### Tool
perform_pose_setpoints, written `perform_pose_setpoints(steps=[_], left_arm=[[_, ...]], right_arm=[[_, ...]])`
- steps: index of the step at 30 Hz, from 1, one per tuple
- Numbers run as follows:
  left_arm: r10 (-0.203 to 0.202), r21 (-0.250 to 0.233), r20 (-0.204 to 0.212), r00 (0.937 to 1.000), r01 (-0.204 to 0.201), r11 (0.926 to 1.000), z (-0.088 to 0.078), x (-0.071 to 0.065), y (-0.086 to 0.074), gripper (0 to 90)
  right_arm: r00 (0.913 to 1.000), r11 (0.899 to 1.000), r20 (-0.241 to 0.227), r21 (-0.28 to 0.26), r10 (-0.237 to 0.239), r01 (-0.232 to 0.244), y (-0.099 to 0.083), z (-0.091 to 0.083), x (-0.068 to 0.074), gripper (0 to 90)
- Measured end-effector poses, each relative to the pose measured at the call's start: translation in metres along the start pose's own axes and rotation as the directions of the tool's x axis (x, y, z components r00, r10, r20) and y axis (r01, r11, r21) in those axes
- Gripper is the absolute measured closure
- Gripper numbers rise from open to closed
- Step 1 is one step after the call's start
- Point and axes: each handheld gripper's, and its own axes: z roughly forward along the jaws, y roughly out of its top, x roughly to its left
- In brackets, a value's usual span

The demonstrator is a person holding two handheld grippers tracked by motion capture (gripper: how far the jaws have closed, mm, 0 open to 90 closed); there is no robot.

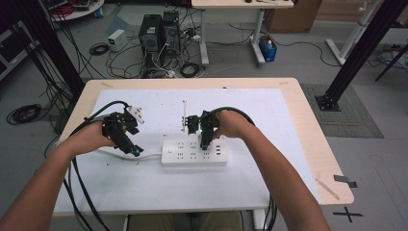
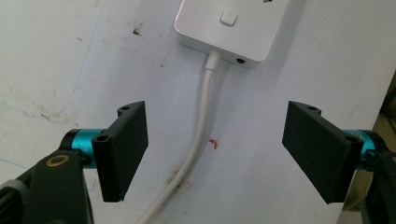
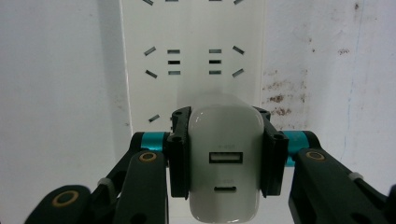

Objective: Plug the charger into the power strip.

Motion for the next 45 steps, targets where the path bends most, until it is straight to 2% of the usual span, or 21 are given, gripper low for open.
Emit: perform_pose_setpoints(steps=[2, 3, 6, 7, 9, 10, 14, 21, 26, 31, 34, 38, 41, 45], left_arm=[[0.004, -0.001, 0.002, 1.0000, -0.004, 1.0000, 0.001, 0.000, 0.000, 22.6], [0.009, 0.004, 0.003, 1.0000, -0.009, 1.0000, 0.001, 0.000, 0.000, 22.6], [0.002, -0.001, 0.002, 1.0000, -0.002, 1.0000, 0.001, -0.001, -0.001, 22.6], [-0.003, 0.004, 0.004, 1.0000, 0.003, 1.0000, 0.001, 0.000, -0.002, 22.6], [0.002, 0.008, 0.005, 1.0000, -0.002, 1.0000, 0.001, 0.001, -0.002, 22.6], [-0.008, 0.002, 0.004, 1.0000, 0.008, 1.0000, 0.002, 0.001, -0.002, 22.6], [0.003, 0.010, 0.005, 1.0000, -0.003, 0.9999, 0.003, 0.002, 0.000, 22.6], [-0.004, 0.008, 0.012, 0.9999, 0.004, 1.0000, 0.007, 0.002, -0.003, 22.6], [-0.011, -0.001, 0.015, 0.9998, 0.011, 0.9999, 0.009, 0.002, -0.005, 22.6], [-0.008, 0.009, 0.021, 0.9997, 0.007, 0.9999, 0.012, 0.001, -0.005, 22.6], [-0.005, 0.005, 0.019, 0.9998, 0.005, 1.0000, 0.011, 0.000, -0.004, 22.6], [-0.010, 0.007, 0.015, 0.9998, 0.010, 0.9999, 0.008, 0.000, -0.007, 22.6], [-0.019, 0.004, 0.012, 0.9997, 0.019, 0.9998, 0.006, 0.000, -0.008, 22.6], [-0.019, -0.001, 0.001, 0.9998, 0.019, 0.9998, 0.000, 0.003, -0.010, 22.6]], right_arm=[[1.0000, 1.000, -0.004, 0.001, -0.001, 0.001, 0.000, 0.001, 0.000, 62.7], [1.0000, 1.000, 0.000, 0.024, -0.002, 0.002, 0.000, 0.005, 0.001, 62.8], [0.9999, 1.000, 0.009, 0.012, -0.006, 0.006, 0.000, 0.007, 0.002, 62.8], [0.9999, 1.000, 0.004, -0.013, 0.010, -0.010, -0.005, 0.006, 0.002, 62.9], [0.9998, 1.000, 0.001, -0.026, 0.018, -0.018, -0.008, 0.006, 0.001, 62.9], [0.9997, 0.999, 0.001, -0.034, 0.024, -0.024, -0.009, 0.006, 0.001, 62.9], [0.9997, 0.999, 0.001, -0.041, 0.023, -0.023, -0.010, 0.006, 0.001, 63.0], [0.9994, 0.998, -0.010, -0.044, 0.034, -0.035, -0.008, 0.007, 0.000, 63.0], [0.9997, 0.999, -0.003, -0.041, 0.023, -0.023, -0.007, 0.008, 0.001, 63.1], [1.0000, 0.999, 0.006, -0.034, 0.007, -0.007, -0.005, 0.010, 0.002, 63.1], [1.0000, 1.000, 0.007, -0.026, 0.005, -0.005, -0.006, 0.012, 0.002, 63.1], [0.9992, 0.996, -0.017, -0.082, 0.036, -0.038, -0.013, 0.013, -0.001, 63.0], [0.9997, 0.998, -0.018, -0.062, 0.019, -0.020, -0.010, 0.013, -0.002, 62.5], [0.9995, 0.998, -0.021, -0.064, 0.023, -0.025, -0.010, 0.013, -0.003, 61.5]])
